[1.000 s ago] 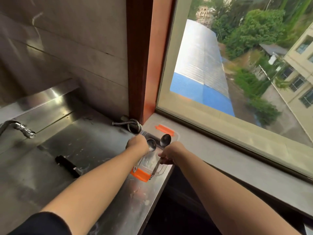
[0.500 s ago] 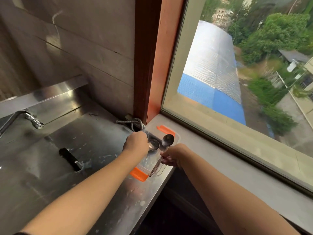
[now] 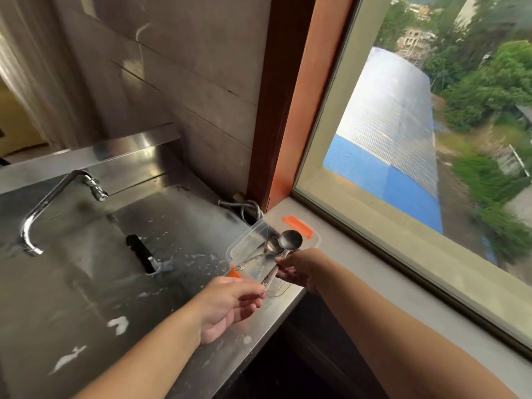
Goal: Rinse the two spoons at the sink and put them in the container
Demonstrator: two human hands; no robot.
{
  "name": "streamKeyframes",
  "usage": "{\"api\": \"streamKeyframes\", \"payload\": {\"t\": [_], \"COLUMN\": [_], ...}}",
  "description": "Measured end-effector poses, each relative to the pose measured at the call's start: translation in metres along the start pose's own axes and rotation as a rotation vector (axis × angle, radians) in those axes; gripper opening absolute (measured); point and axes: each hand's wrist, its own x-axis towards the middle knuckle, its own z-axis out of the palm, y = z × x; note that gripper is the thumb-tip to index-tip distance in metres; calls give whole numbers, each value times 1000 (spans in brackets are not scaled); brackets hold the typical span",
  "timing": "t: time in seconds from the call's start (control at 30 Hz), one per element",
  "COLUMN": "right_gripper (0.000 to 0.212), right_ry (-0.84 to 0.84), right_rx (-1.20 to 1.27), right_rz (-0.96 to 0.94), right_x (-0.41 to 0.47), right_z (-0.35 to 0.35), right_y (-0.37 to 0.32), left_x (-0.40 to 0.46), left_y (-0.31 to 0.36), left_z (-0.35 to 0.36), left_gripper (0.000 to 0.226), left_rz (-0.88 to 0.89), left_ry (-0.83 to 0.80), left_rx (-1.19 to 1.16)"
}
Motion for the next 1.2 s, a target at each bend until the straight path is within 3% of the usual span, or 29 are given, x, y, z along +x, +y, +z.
{"api": "streamKeyframes", "payload": {"t": [0.07,0.23,0.3,0.37,0.53,0.77,1.07,1.2], "right_gripper": [15,34,36,42,61,67,60,53], "right_ry": [75,360,315,258,174,113,68,112], "right_rx": [-208,-1267,-1403,-1501,-1546,-1605,-1614,-1527], "right_rz": [-102,-621,-752,-728,-588,-537,-514,-607], "right_x": [0,3,10,17,34,33,21,16], "right_z": [3,8,9,8,3,3,3,-1], "right_y": [1,10,18,25,35,33,25,24], "left_x": [3,13,19,25,40,54,58,44], "left_y": [-3,-2,-2,-2,-1,-7,-17,-17], "left_z": [-5,-13,-13,-12,-9,-9,-17,-26], "left_gripper": [13,5,5,5,5,9,23,23], "left_rz": [-4,-16,-25,-40,-59,-86,-13,15], "left_ry": [9,45,51,50,43,44,141,161], "left_rx": [-28,-11,-1,11,17,63,180,209]}}
